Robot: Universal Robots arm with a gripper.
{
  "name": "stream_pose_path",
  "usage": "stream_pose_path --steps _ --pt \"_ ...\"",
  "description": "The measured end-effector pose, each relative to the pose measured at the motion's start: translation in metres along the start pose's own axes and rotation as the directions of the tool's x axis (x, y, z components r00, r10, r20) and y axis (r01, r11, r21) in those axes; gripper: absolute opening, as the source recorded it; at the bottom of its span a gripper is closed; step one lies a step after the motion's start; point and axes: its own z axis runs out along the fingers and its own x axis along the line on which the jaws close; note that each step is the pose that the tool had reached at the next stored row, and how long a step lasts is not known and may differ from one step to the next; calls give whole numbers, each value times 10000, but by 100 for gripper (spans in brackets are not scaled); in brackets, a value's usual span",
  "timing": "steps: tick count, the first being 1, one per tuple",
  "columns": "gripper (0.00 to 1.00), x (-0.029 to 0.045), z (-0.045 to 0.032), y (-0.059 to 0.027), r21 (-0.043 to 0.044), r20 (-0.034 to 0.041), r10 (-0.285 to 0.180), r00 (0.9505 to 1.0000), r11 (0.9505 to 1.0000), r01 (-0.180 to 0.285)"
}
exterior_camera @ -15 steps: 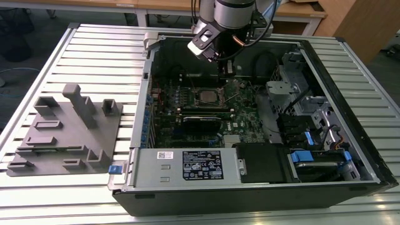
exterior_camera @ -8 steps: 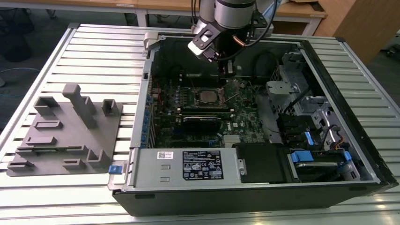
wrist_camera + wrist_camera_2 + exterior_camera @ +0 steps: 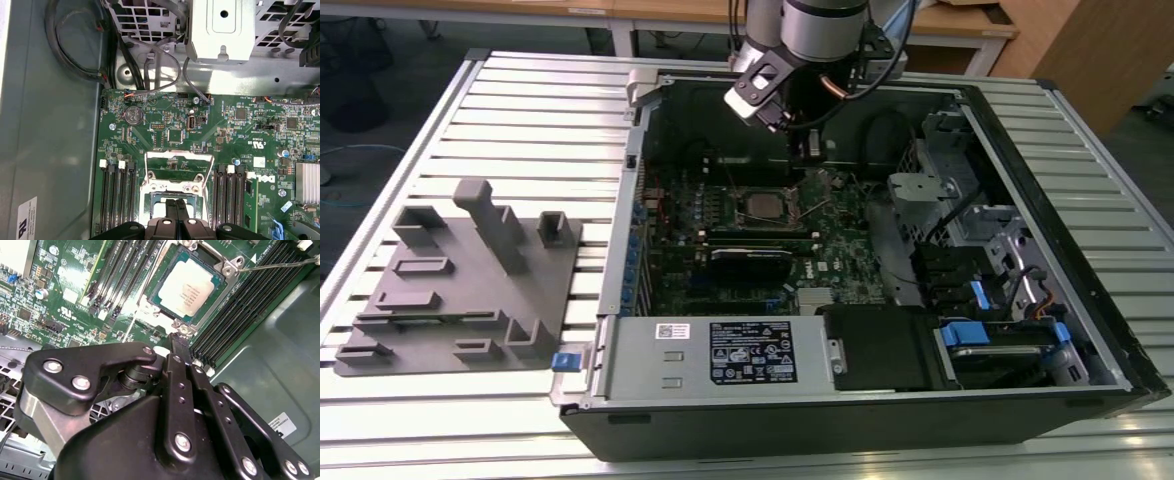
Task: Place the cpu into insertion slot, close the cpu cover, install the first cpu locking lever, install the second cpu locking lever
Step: 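Close the cpu cover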
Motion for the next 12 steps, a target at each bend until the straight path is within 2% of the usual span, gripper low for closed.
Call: stream_pose_path --steps 2,7,12 --pt "10 1 -17 1 1 2 1 10000 10000 -1" --pt "10 1 -133 7 -1 -1 1 10000 10000 -1" --pt "10 -1 -135 59 8 -1 3 10000 10000 -3"
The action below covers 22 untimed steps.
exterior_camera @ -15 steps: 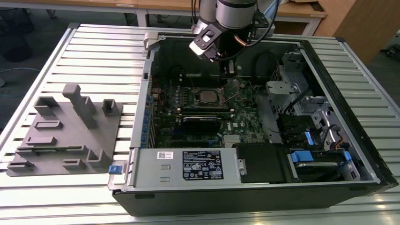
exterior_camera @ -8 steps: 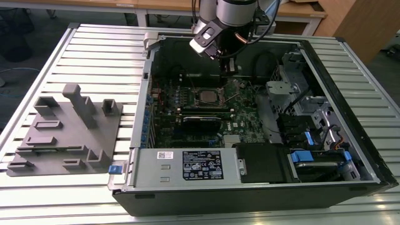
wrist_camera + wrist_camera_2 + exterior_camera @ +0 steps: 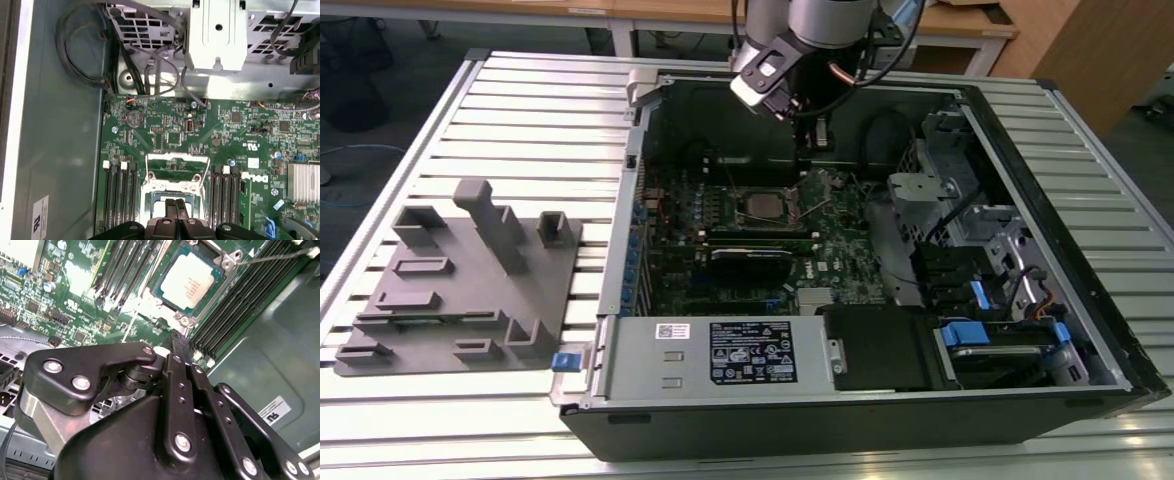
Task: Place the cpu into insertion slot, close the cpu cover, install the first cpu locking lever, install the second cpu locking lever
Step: 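Close the cpu cover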
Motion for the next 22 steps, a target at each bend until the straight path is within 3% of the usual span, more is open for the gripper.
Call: stream_pose_path --steps 22 --pt "10 -16 28 507 42 -1 4 10000 10000 -4"
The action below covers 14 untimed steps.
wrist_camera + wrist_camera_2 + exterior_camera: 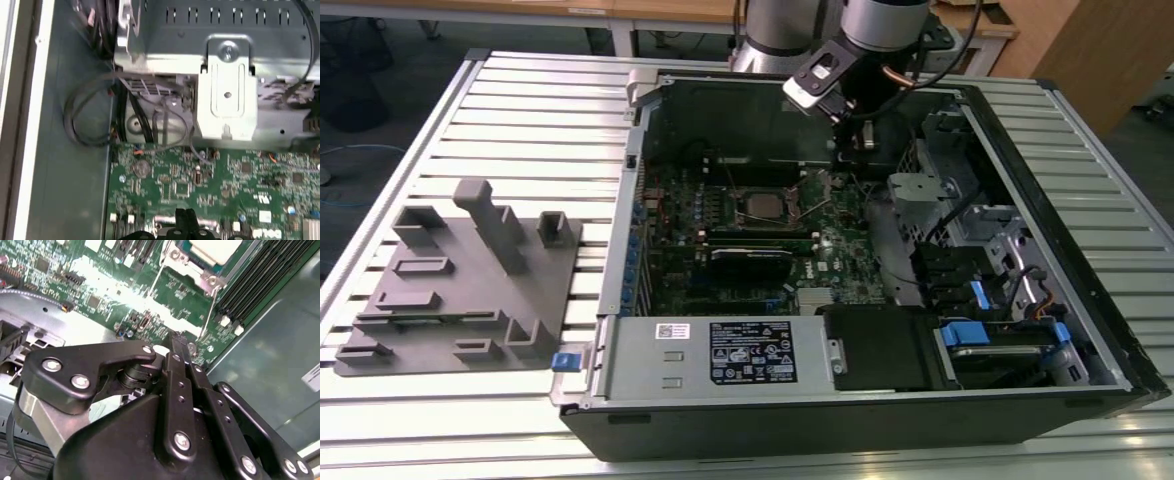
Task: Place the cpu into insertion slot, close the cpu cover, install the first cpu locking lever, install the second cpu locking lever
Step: 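Close the cpu cover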
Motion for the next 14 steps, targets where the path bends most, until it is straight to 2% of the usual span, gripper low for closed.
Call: stream_pose_path --steps 6,14 --pt "10 -3 18 116 4 0 8 10000 10000 -8" --pt "10 -8 162 158 4 3 54 10000 10000 -54"
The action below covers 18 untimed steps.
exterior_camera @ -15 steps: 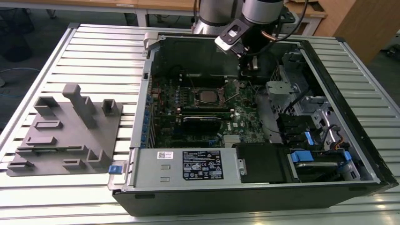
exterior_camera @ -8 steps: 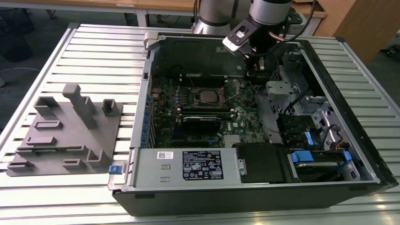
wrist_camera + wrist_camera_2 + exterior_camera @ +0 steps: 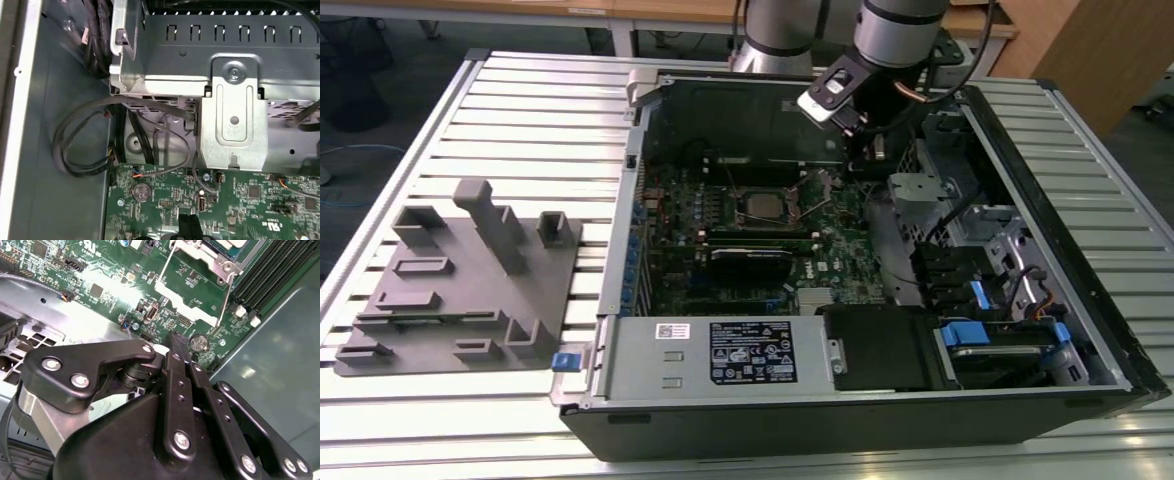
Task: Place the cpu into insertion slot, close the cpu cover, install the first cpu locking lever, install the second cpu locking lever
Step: 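Close the cpu cover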
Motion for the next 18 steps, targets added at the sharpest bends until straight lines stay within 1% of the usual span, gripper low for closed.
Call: stream_pose_path --steps 7,10,13,18 --pt "10 -3 126 -5 0 0 25 10000 10000 -25" --pt "10 -2 158 -25 -1 1 25 10000 10000 -25" --pt "10 -1 178 -88 0 3 26 10000 10000 -26" --pt "10 3 196 -244 -1 0 26 10000 10000 -26"
